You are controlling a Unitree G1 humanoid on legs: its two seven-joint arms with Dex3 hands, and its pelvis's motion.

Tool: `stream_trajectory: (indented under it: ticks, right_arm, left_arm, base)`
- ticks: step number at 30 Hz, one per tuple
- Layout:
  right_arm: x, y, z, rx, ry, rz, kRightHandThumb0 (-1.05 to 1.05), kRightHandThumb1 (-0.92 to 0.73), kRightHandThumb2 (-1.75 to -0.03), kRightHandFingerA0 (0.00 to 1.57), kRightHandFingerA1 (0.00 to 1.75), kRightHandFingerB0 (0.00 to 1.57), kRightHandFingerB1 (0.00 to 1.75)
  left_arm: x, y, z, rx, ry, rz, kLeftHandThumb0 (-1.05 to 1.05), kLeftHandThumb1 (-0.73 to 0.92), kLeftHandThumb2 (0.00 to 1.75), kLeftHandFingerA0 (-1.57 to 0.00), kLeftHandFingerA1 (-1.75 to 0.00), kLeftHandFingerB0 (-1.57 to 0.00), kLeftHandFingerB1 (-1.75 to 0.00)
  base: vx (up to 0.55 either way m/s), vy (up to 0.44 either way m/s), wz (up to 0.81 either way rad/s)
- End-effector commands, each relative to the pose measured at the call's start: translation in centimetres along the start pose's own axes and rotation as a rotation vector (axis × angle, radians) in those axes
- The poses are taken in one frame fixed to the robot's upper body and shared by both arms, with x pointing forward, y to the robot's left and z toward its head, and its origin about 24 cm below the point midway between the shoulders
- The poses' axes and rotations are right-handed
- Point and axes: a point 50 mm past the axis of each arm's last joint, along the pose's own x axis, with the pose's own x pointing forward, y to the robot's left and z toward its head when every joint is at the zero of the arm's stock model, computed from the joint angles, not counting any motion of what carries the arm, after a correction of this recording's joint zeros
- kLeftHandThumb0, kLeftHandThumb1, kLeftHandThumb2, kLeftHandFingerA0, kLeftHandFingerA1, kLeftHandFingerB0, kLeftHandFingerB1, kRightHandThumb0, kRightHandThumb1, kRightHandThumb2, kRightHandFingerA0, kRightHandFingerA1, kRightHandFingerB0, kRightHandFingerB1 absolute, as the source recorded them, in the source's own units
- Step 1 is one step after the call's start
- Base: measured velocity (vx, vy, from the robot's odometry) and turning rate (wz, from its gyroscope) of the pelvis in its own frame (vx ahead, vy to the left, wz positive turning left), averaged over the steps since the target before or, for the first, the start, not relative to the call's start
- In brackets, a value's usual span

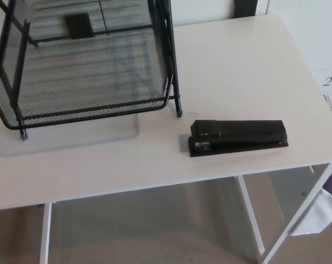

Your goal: The robot walks towards a desk on which a file tray is kept in the middle and a stapler is kept to its right. The robot lifts the stapler using its right hand and places it on the file tray.

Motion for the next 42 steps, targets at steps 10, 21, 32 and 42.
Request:
stream_trajectory:
  ticks: [10,21,32,42]
  right_arm:
    - [-0.2,0.0,0.3,0.044,-0.031,0.003,-0.60,-0.63,-0.84,0.06,0.47,0.00,0.13]
    - [-0.1,-0.2,0.0,0.001,0.006,0.001,-0.64,-0.73,-0.62,0.18,0.41,0.00,0.14]
    - [-0.4,-0.3,-0.2,0.057,-0.036,-0.026,-0.72,-0.57,-0.92,0.09,0.52,0.00,0.17]
    - [-2.2,-5.7,7.7,0.220,-0.423,-0.327,-0.63,-0.71,-0.63,0.17,0.43,0.04,0.21]
  left_arm:
    - [-0.1,0.8,0.5,0.018,0.013,0.016,-0.84,0.43,1.05,-0.73,-1.42,-0.56,-1.18]
    - [-0.1,0.8,0.4,0.010,0.018,0.023,-0.82,0.41,1.12,-0.69,-1.14,-0.56,-1.02]
    - [0.0,0.9,1.3,0.007,0.004,0.028,-0.83,0.38,1.16,-0.65,-1.10,-0.58,-1.01]
    - [0.2,0.5,1.8,-0.033,-0.014,0.024,-0.85,0.35,1.16,-0.74,-1.13,-0.46,-0.95]
  base:
    - [0.03,0.142,0.04]
    - [0.00,0.000,0.00]
    - [0.00,0.000,0.00]
    - [0.00,0.000,0.00]
